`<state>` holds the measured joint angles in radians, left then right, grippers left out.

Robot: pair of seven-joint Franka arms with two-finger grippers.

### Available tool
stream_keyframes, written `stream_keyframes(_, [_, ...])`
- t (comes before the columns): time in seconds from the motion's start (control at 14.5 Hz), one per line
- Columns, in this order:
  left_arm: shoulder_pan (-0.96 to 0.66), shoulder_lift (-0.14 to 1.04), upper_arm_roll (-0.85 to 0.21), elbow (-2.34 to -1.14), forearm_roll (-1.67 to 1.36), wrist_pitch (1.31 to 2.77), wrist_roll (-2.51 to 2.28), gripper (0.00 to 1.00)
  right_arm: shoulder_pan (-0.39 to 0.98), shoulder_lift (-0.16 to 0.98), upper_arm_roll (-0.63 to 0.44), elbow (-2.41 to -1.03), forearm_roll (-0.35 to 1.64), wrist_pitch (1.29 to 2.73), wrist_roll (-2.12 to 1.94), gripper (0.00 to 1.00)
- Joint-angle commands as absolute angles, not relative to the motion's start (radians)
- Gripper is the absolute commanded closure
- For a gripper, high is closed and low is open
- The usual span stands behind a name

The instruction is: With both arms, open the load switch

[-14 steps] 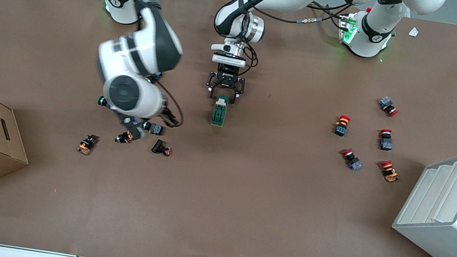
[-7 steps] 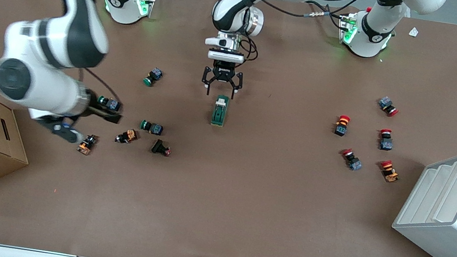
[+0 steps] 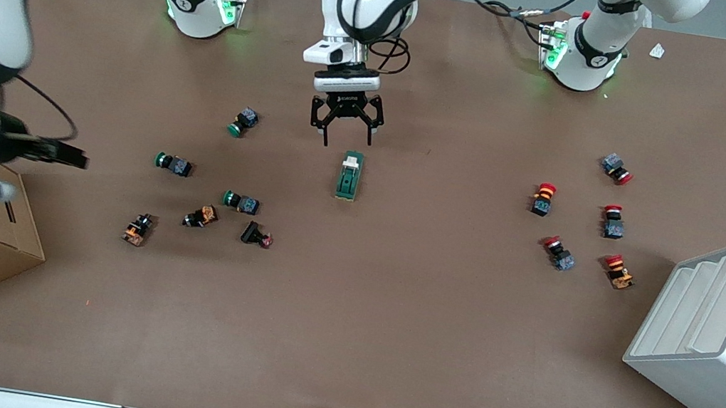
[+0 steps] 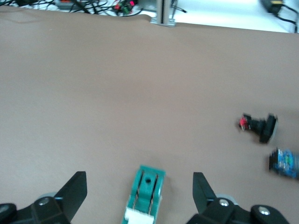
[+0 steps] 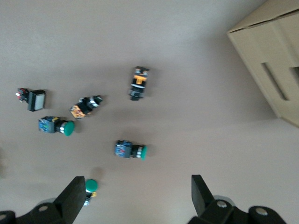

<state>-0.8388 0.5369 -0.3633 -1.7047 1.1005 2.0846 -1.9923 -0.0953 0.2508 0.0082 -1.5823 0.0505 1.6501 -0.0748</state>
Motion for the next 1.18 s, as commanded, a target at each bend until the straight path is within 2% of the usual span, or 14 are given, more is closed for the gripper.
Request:
stream_keyframes(0.0, [-0.737, 0.447, -0.37, -1.691, 0.946, 2.1, -1.805, 0.0, -0.146, 0.166, 0.031, -1.62, 0.002, 1.632, -0.126, 0.0])
stream_keyframes(0.21, [-0.652, 0.394, -0.365, -1.617, 0.734, 2.056, -1.571, 0.0, -0.14, 0.127, 0.029, -1.62, -0.029, 1.626, -0.11, 0.0])
stream_keyframes(0.41, [-0.556, 0.35, -0.37, -1.559, 0.596, 1.981, -1.412, 0.0, -0.082, 0.112, -0.023, -1.618, -0.029, 1.611, -0.054, 0.0])
stream_keyframes(0.69, [-0.439, 0.342, -0.368, -1.411, 0.45, 1.752, -1.081, 0.0, -0.002, 0.094, -0.081, -1.617, -0.023, 1.598, -0.032, 0.0])
stream_keyframes(0.83, [-0.399, 0.341, -0.368, -1.381, 0.446, 1.689, -0.978, 0.0, 0.027, 0.081, -0.104, -1.615, -0.02, 1.589, -0.029, 0.0])
stream_keyframes(1.11, [-0.289, 0.269, -0.357, -1.384, 0.347, 1.678, -0.812, 0.0, 0.031, 0.074, -0.109, -1.615, -0.017, 1.588, -0.029, 0.0])
